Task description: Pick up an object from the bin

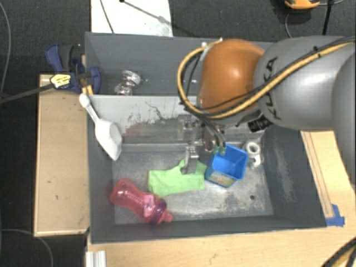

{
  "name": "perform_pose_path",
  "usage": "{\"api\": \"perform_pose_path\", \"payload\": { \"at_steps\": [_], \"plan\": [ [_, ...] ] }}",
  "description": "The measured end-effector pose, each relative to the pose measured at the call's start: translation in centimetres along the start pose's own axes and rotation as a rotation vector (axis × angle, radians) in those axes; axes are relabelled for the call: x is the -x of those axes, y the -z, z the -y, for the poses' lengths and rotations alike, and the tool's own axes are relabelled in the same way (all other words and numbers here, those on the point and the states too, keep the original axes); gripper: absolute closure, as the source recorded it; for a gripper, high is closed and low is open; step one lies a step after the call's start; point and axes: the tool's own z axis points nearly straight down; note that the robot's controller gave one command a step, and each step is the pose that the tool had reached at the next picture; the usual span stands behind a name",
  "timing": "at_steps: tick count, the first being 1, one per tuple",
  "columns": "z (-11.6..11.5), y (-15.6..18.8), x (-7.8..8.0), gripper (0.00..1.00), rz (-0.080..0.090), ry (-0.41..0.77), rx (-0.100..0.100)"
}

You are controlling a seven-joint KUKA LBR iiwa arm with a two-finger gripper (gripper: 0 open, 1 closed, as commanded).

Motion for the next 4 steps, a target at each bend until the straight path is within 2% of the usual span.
{"api": "perform_pose_path", "payload": {
  "at_steps": [1,2,3,4],
  "plan": [
    [0.1,0.5,0.2,0.0,0.009,-0.003,0.001],
    [1.7,-8.6,-1.2,0.0,0.011,0.026,0.001],
    [2.4,-8.9,-1.7,0.0,0.002,0.052,0.0],
    [2.4,-5.8,-1.5,0.0,0.012,0.05,0.001]
  ]
}}
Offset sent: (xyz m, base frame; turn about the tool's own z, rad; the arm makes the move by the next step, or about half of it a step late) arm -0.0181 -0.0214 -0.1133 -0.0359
